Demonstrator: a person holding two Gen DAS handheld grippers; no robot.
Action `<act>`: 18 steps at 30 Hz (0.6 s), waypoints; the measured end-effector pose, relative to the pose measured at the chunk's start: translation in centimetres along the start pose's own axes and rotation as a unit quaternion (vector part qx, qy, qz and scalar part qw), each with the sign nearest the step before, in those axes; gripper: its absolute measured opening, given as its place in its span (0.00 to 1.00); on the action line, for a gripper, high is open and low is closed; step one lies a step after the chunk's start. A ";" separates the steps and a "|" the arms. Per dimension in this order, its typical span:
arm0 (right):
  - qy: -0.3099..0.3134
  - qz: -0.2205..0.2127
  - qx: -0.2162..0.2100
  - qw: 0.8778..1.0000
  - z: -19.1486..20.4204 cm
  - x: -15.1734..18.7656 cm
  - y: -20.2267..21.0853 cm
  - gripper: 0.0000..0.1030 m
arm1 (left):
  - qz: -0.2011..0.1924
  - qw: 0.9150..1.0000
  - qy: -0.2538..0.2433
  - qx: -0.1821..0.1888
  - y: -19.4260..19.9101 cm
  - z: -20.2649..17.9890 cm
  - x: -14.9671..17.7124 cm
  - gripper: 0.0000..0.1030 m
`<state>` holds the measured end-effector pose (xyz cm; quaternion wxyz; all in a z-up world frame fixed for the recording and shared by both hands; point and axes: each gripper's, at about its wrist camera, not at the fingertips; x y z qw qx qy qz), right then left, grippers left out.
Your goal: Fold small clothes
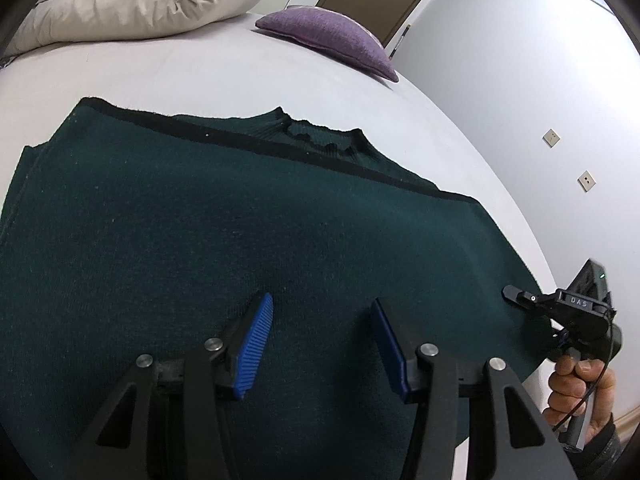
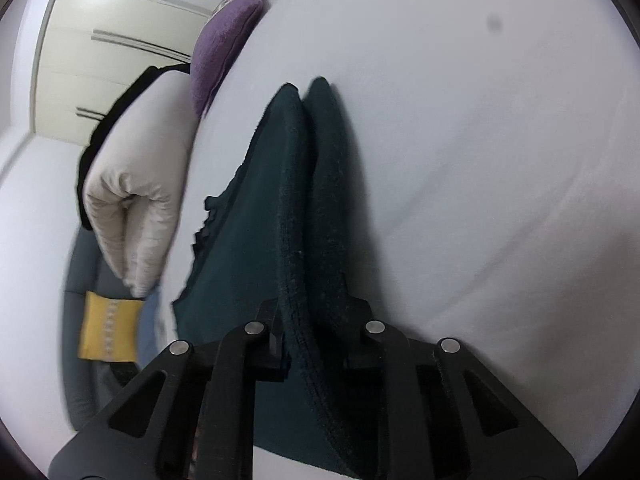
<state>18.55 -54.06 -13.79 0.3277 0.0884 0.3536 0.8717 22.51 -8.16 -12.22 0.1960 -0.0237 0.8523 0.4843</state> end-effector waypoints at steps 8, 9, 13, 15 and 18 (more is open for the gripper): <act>0.162 -0.055 0.141 0.975 12.5 2.7 0.3 0.14 | -0.011 0.998 0.032 0.051 1.7 2.2 0.0 0.40; 0.198 -0.053 0.152 0.967 15.1 3.6 -0.6 0.14 | -0.018 0.997 0.048 0.065 2.3 3.1 0.1 0.40; 0.337 -0.003 0.178 0.924 22.8 8.7 -5.7 0.14 | -0.061 0.987 0.112 0.095 5.9 7.5 0.5 0.50; 0.395 0.038 0.186 0.899 25.2 11.2 -9.8 0.14 | -0.062 0.985 0.118 0.108 6.6 8.6 0.4 0.57; 0.404 0.103 0.203 0.886 25.2 12.4 -15.0 0.18 | -0.051 0.982 0.127 0.128 6.8 9.6 0.4 0.67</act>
Point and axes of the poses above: each gripper's, at about its wrist camera, not at the fingertips, and y roughly against the way its jaws point, z to its left, x to its underside, and after that the axes turned 13 degrees about z, right-handed
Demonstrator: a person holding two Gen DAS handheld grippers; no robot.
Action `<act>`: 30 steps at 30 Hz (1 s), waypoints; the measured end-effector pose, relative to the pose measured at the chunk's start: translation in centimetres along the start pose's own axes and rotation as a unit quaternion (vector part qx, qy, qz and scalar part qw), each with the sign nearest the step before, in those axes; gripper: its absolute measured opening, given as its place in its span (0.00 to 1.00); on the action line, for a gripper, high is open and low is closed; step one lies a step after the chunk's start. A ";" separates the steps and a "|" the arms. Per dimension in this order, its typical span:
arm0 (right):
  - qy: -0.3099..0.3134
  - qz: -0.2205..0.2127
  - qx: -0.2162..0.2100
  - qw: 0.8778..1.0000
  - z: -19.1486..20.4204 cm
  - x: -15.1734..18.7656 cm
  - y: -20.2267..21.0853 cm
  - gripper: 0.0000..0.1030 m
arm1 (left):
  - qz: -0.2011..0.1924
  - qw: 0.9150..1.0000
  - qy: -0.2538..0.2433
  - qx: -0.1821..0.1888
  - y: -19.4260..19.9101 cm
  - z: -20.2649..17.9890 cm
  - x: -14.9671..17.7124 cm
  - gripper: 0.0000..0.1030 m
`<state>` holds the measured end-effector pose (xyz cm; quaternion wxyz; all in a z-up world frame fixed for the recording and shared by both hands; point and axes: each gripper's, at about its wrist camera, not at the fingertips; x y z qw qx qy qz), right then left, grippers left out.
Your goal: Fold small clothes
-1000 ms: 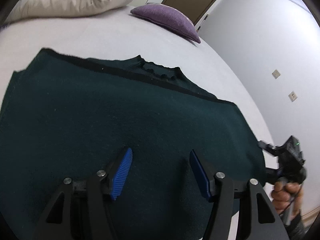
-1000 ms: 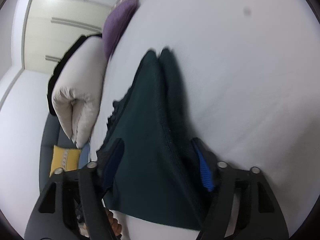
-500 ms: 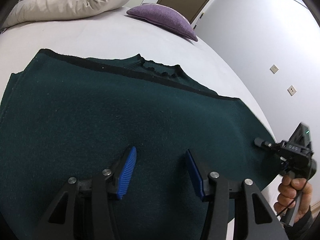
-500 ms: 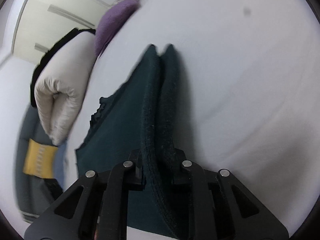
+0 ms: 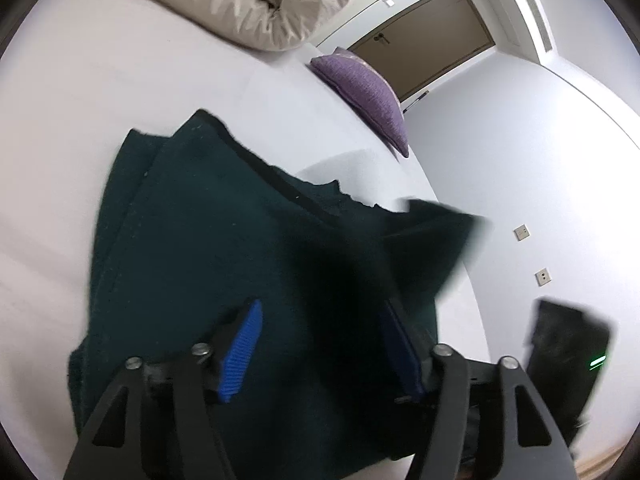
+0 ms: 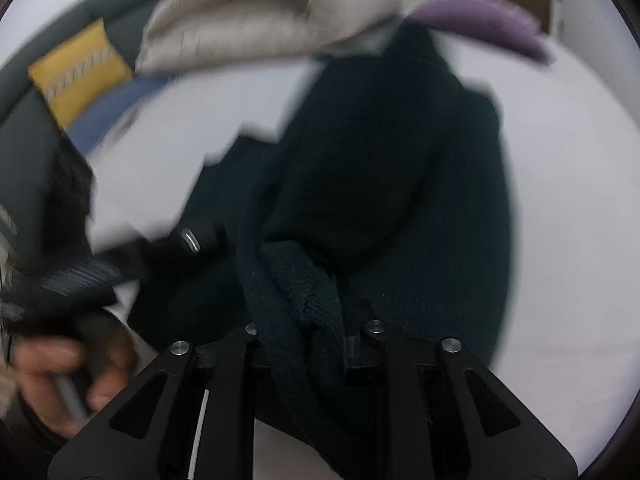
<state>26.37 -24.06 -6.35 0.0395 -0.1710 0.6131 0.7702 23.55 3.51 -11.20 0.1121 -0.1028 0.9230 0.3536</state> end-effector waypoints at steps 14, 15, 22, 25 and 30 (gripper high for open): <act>-0.045 -0.095 -0.070 0.992 -7.1 10.6 7.9 0.70 | 0.065 0.998 -0.004 -0.023 -3.9 -2.4 -1.5 0.66; -0.060 -0.098 -0.069 0.991 -8.1 11.3 8.0 0.70 | 0.068 0.997 -0.007 -0.033 -4.1 -2.8 -1.6 0.60; -0.111 -0.123 -0.057 0.985 -12.5 12.4 7.4 0.70 | 0.087 0.993 -0.026 -0.072 -4.3 -3.8 -2.2 0.15; -0.090 -0.119 -0.034 0.988 -11.9 10.9 6.0 0.70 | 0.077 0.993 -0.039 -0.075 -2.2 -3.7 -2.7 0.15; -0.049 -0.112 -0.003 0.993 -9.0 7.0 3.8 0.70 | 0.047 0.994 -0.039 -0.093 2.2 -1.7 -4.4 0.15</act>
Point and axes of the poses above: each gripper's, at about its wrist camera, not at the fingertips, and y roughly against the way its jaws point, z to its left, x to its underside, and after that the axes turned 13 degrees about z, right-handed
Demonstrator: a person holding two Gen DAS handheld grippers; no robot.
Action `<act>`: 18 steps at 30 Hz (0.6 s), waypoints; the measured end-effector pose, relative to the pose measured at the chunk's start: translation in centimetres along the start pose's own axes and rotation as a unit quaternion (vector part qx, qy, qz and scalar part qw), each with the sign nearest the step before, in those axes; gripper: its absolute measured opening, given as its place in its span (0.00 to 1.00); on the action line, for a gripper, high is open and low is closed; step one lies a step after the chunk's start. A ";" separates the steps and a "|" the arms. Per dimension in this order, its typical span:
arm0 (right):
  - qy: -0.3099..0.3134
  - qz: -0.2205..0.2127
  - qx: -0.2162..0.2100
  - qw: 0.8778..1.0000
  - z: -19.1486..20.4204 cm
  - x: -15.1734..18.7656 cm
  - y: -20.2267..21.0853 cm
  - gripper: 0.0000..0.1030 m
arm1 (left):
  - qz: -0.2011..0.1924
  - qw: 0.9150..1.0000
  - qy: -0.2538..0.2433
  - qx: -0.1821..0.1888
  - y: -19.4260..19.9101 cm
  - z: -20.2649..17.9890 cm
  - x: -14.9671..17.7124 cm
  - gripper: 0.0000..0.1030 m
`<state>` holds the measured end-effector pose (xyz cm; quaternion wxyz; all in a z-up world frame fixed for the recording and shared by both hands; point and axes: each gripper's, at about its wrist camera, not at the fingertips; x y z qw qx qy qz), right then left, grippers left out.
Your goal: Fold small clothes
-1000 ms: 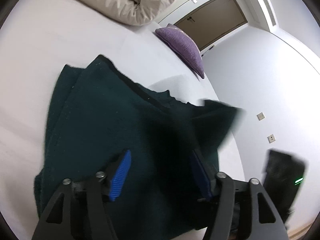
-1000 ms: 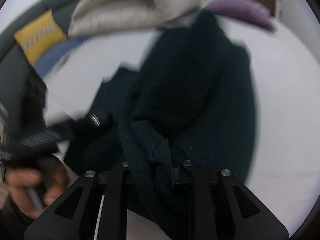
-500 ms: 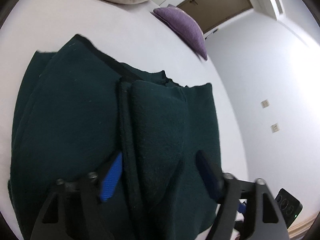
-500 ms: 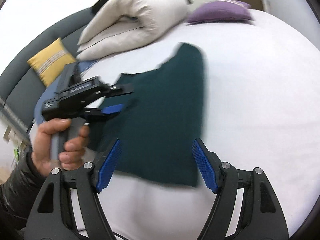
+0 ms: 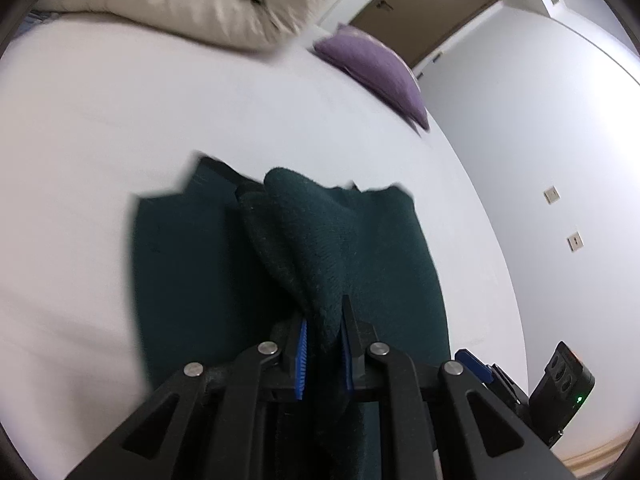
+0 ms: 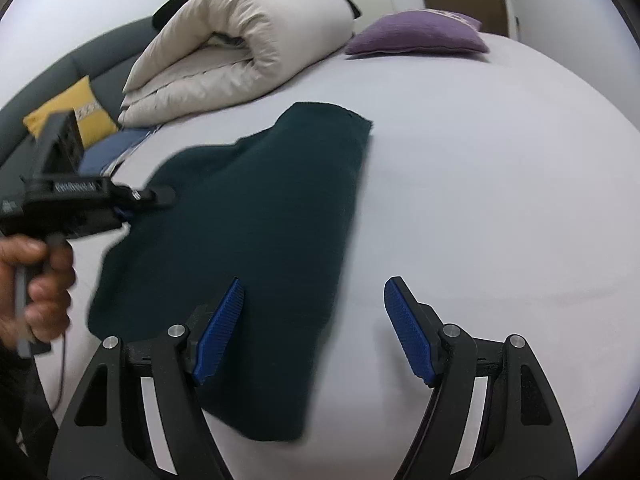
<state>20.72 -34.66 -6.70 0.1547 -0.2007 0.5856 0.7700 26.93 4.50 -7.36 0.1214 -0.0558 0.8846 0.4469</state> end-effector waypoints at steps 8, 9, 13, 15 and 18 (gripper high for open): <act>0.077 0.015 0.018 0.997 7.7 -1.4 -2.6 0.70 | -0.010 0.999 0.022 -0.024 0.9 5.5 -1.1 0.15; 0.085 0.016 0.029 0.996 8.4 -1.2 -2.9 0.70 | -0.013 0.999 0.031 -0.018 0.8 6.2 -0.9 0.15; 0.094 0.017 0.048 0.994 9.6 -0.7 -3.5 0.70 | -0.010 0.999 0.048 -0.011 -0.2 8.2 -0.1 0.15; 0.098 0.017 0.053 0.994 9.9 -0.5 -3.6 0.70 | -0.011 0.999 0.052 -0.006 -0.7 8.4 0.4 0.16; 0.117 0.020 0.073 0.990 10.7 -0.2 -4.4 0.73 | -0.017 0.998 0.065 0.008 -1.1 9.0 0.6 0.21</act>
Point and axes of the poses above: each gripper's, at about its wrist camera, not at the fingertips, and y roughly against the way its jaws point, z to its left, x to its underside, and after that the axes turned 13 degrees about z, right-handed
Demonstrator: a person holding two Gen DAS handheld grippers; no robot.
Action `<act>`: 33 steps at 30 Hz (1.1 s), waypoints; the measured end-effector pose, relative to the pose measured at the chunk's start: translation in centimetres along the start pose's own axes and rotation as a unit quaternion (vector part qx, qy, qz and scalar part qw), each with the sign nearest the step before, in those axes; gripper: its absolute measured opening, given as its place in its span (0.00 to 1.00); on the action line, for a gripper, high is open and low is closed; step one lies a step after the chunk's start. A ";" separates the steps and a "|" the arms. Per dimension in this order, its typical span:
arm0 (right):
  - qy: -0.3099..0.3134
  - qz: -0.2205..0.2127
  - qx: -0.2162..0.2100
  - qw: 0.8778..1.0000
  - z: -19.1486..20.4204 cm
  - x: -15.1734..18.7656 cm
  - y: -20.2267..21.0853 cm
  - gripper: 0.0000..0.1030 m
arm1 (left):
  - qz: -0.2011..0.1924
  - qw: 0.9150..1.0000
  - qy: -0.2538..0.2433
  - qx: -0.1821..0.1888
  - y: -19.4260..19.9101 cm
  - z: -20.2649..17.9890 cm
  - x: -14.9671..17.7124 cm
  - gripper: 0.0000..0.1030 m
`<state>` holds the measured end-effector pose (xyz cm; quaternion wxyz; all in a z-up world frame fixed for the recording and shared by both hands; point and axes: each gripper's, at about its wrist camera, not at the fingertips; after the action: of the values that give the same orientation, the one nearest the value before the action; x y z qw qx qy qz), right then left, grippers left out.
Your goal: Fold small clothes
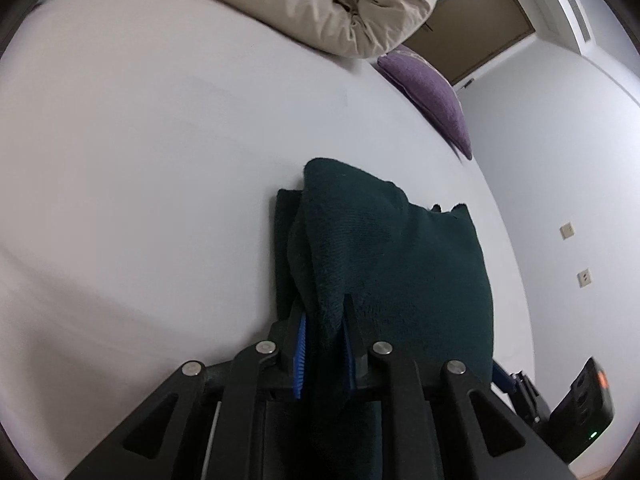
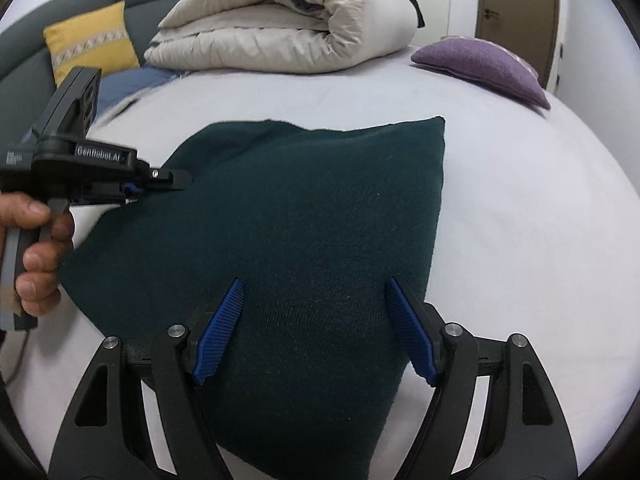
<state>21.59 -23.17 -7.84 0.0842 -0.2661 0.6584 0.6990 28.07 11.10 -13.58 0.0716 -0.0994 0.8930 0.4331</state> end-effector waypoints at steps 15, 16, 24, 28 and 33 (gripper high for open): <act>-0.169 -0.020 -0.274 0.947 -8.7 -2.4 4.3 0.70 | -0.084 0.958 -0.168 -0.216 1.3 -8.6 5.0 0.40; -0.177 -0.013 -0.290 0.940 -9.2 -2.9 3.5 0.70 | -0.070 0.960 -0.163 -0.218 0.4 -7.8 5.0 0.41; -0.261 0.040 -0.343 0.902 -12.7 -9.1 -4.9 0.70 | -0.040 0.972 -0.120 -0.198 -0.7 -5.2 3.6 0.61; -0.316 0.061 -0.294 0.900 -15.6 -11.1 -8.4 0.67 | -0.041 0.968 -0.128 -0.212 -0.9 -5.8 3.7 0.61; -0.314 0.023 -0.259 0.913 -16.5 -10.5 -5.6 0.67 | -0.041 0.970 -0.119 -0.210 -0.6 -5.6 4.0 0.62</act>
<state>37.41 -35.99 -7.58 0.1985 -0.0299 0.4000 0.8942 24.11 5.84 -11.48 0.1728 -0.0961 0.7622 0.6164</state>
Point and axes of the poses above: each gripper's, at about its wrist camera, not at the fingertips, and y roughly against the way its jaws point, z to its left, x to its underside, and after that the axes turned 13 degrees about z, right-handed
